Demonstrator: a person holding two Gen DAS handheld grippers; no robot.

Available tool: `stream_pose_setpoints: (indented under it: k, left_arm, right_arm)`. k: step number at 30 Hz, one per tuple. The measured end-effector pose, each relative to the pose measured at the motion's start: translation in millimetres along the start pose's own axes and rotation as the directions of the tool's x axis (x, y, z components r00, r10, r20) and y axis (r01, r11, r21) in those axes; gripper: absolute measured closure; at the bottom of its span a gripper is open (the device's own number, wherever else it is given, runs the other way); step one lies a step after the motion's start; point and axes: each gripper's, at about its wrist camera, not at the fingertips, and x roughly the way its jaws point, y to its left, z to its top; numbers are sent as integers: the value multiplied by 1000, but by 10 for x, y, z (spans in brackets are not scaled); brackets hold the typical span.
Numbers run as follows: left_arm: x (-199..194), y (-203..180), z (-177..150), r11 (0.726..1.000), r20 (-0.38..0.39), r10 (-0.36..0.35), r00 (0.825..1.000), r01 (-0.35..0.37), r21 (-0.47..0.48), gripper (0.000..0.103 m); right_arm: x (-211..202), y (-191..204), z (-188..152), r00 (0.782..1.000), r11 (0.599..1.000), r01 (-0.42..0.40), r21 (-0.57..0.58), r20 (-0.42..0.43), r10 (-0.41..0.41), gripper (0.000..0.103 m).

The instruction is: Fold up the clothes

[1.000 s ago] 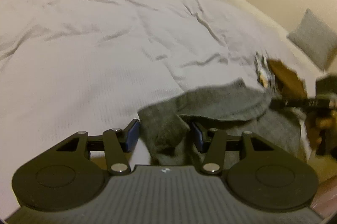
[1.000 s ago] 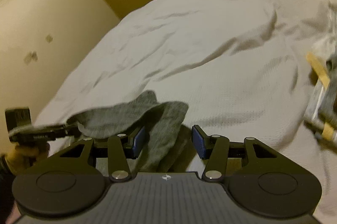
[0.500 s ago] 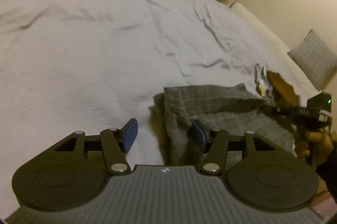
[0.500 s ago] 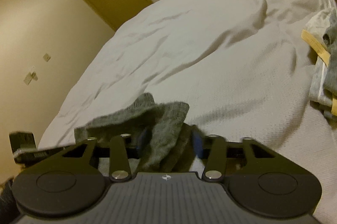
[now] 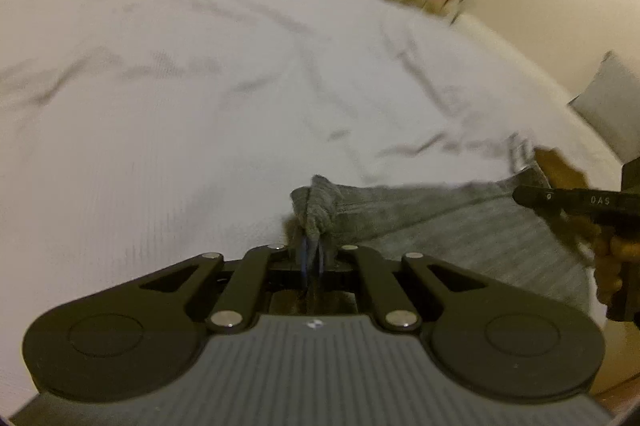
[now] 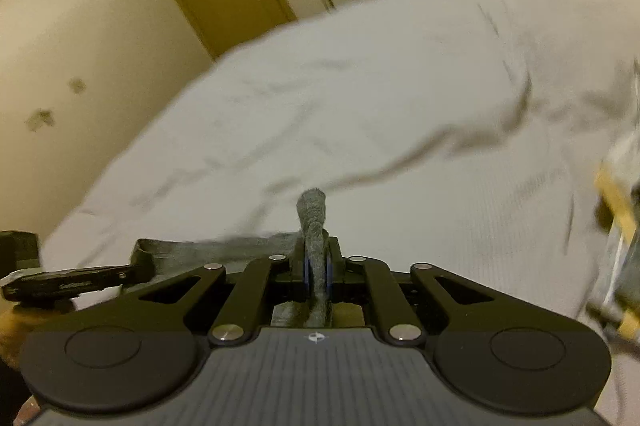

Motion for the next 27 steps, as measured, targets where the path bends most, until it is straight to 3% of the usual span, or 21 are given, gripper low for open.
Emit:
stream_pose_setpoints:
  k: [3, 4, 7, 10, 12, 13, 14, 16, 19, 21, 22, 24, 25, 26, 27]
  left_arm:
    - [-110, 29, -48, 999, 37, 51, 998, -51, -4, 76]
    - [-199, 15, -73, 996, 60, 81, 995, -82, 18, 68]
    - [-511, -181, -235, 968, 138, 153, 979, -176, 177, 70]
    - [-823, -497, -472, 901, 217, 168, 962, -239, 362, 69]
    - [-979, -828, -726, 808, 260, 138, 956, -261, 529, 61]
    - [-1034, -991, -875, 745, 274, 114, 955, -265, 612, 52]
    - [-1045, -1148, -1043, 666, 281, 99, 954, -274, 694, 49]
    - [-975, -1427, -1376, 483, 282, 88, 955, -289, 827, 48]
    - [-678, -1689, -1724, 235, 285, 116, 951, -305, 923, 47]
    - [-430, -1768, -1865, 80, 315, 144, 938, -329, 941, 48]
    - [-332, -1779, -1900, 31, 338, 153, 929, -347, 937, 48]
    - [-147, -1784, -1877, -4, 361, 182, 915, -366, 930, 49]
    - [-83, -1774, -1828, 4, 365, 202, 909, -374, 927, 54]
    - [-23, -1754, -1764, 17, 365, 227, 903, -379, 925, 72]
    - [15, -1720, -1685, 39, 360, 256, 897, -381, 924, 80]
  right_arm:
    - [-106, -49, -51, 998, 999, 54, 2, 44, -54, 77]
    - [-203, -30, -73, 995, 997, 78, -13, 70, -77, 77]
    - [-546, 122, -196, 985, 985, 130, -113, 129, -115, 77]
    - [-858, 427, -477, 978, 943, 171, -285, 163, -128, 70]
    - [-979, 704, -793, 974, 866, 210, -453, 169, -148, 52]
    - [-1013, 833, -972, 972, 815, 228, -533, 172, -160, 51]
    - [-1046, 959, -1161, 969, 753, 246, -611, 183, -169, 51]
    - [-1063, 1144, -1479, 958, 633, 287, -719, 215, -190, 49]
    - [-913, 1322, -1838, 936, 451, 343, -824, 260, -237, 49]
    - [-791, 1427, -1992, 920, 333, 373, -866, 297, -257, 47]
    - [-731, 1479, -2051, 913, 273, 384, -882, 319, -255, 44]
    - [-545, 1555, -2116, 901, 159, 396, -904, 350, -256, 34]
    - [-452, 1572, -2142, 897, 111, 396, -912, 358, -260, 34]
    - [-354, 1559, -2143, 892, 72, 393, -917, 361, -273, 37]
    - [-255, 1546, -2144, 887, 33, 388, -921, 364, -285, 48]
